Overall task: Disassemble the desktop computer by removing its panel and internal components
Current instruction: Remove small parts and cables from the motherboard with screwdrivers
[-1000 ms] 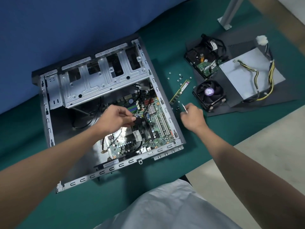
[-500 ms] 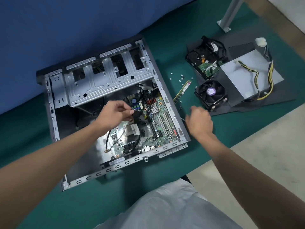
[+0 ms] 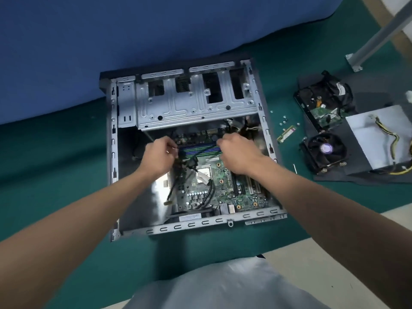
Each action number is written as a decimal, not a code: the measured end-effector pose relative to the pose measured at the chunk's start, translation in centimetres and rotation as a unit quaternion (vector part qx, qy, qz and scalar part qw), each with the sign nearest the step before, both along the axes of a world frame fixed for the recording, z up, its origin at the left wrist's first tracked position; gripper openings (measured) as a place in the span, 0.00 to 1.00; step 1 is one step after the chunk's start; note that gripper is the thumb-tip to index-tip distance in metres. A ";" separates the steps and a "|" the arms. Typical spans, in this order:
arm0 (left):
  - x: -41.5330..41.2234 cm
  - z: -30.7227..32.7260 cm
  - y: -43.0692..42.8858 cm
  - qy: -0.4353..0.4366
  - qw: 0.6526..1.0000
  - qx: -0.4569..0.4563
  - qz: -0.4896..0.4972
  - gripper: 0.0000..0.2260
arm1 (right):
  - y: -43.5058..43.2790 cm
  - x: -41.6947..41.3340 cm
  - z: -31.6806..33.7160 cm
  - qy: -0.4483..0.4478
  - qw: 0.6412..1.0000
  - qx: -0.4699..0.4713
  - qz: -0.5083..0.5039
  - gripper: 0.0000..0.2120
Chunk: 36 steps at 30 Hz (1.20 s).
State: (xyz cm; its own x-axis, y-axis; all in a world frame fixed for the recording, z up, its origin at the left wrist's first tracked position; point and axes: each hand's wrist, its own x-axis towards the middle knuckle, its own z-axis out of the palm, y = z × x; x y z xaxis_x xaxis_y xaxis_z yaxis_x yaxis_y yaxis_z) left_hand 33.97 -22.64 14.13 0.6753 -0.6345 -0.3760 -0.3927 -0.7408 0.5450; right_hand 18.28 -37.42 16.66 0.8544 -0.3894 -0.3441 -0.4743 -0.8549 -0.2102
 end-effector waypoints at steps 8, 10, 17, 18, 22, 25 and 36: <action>2.5 -1.2 0.5 -0.054 0.974 0.154 -0.159 0.18 | -0.6 1.3 -3.7 0.046 0.997 -0.059 -0.006 0.22; 2.6 -1.4 0.2 -0.063 0.966 0.166 -0.188 0.17 | -0.9 1.6 -3.9 0.058 0.996 -0.073 0.012 0.19; 2.3 -2.1 -0.6 -0.105 0.951 0.156 -0.247 0.18 | -0.9 2.2 -3.8 0.074 0.993 -0.084 0.021 0.14; 2.3 -2.2 -0.5 -0.106 0.952 0.148 -0.245 0.17 | -0.7 2.1 -3.8 0.074 0.993 -0.091 0.027 0.17; 2.4 -2.5 0.1 -0.128 0.955 0.098 -0.251 0.17 | -0.3 1.7 -3.4 0.069 0.991 -0.115 0.015 0.20; 2.4 -2.3 0.1 -0.145 0.958 0.072 -0.235 0.14 | -0.6 2.0 -2.9 0.069 0.989 -0.127 0.015 0.19; 1.7 -0.9 1.3 -0.084 0.984 0.127 -0.088 0.09 | 1.0 3.3 -2.7 0.053 0.986 -0.132 -0.092 0.15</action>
State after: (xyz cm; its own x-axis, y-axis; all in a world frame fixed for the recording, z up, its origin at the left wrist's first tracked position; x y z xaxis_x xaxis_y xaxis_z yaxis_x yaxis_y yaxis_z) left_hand 35.71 -21.36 13.21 0.6299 -0.6464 -0.4306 -0.5951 -0.7579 0.2672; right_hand 21.61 -36.38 14.01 0.7259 -0.6215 -0.2944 -0.6331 -0.7711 0.0668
